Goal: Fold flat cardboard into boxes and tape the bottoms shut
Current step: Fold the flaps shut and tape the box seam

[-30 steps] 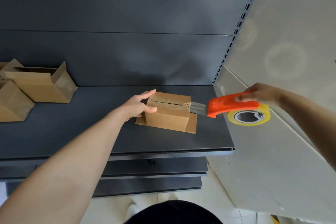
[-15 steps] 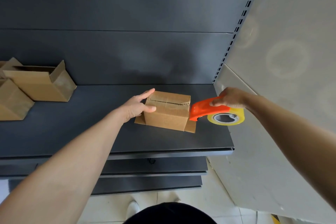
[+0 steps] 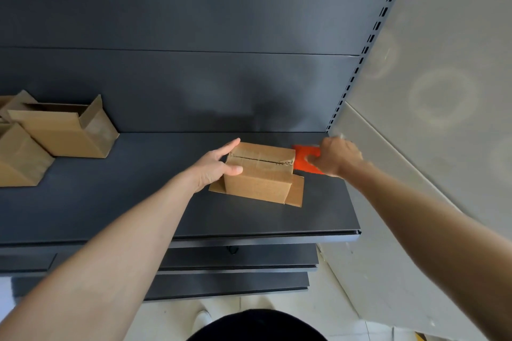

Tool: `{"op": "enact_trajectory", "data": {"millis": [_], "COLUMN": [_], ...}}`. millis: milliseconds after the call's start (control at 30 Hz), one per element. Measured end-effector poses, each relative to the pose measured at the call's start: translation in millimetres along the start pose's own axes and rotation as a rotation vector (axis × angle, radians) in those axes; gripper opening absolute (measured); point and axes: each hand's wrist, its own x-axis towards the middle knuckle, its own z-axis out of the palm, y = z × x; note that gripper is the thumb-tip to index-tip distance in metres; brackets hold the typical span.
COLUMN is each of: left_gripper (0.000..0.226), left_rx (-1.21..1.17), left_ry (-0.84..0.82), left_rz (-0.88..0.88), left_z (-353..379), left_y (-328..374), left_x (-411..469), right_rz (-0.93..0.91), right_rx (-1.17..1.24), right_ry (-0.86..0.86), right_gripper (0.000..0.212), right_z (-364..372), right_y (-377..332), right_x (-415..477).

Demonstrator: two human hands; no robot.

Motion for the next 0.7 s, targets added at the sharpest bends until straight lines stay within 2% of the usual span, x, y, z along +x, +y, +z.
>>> {"op": "enact_trajectory", "data": {"millis": [100,300,467,533,567,633,700], "left_gripper": [0.078,0.077,0.085,0.093,0.095,0.095,0.084], "left_rx": [0.008,0.021,0.009,-0.003,0.003,0.037,0.044], "left_ry": [-0.006,-0.017,-0.009,-0.006,-0.006,-0.001,-0.004], "left_rz": [0.002,-0.007,-0.021,-0.057,-0.074,-0.09,-0.088], "left_z": [0.4,0.9,1.8,1.3,1.2,0.8,2.0], "left_y": [-0.3,-4.7,-3.1,-4.7,-5.0,-8.7,-10.0], "left_x": [0.5,2.2,2.5,3.7,3.7,5.5,6.1], "right_rz": [0.076,0.233,0.288,0.321,0.326,0.327,0.384], "right_rx": [-0.02,-0.018,0.144,0.295,0.406,0.662,0.976], "right_ry": [0.157,0.04,0.09,0.096,0.041,-0.194,-0.388], "right_gripper": [0.035,0.04,0.031,0.03,0.033,0.031,0.046], "right_z": [5.0,47.3,49.6,35.4,27.2,15.8,14.5], "right_y": [5.1,2.6,-4.6,-10.5,-14.1,-20.2,-26.6], "right_x": [13.4,31.7,30.1,27.0,23.1,15.8,5.4]}}
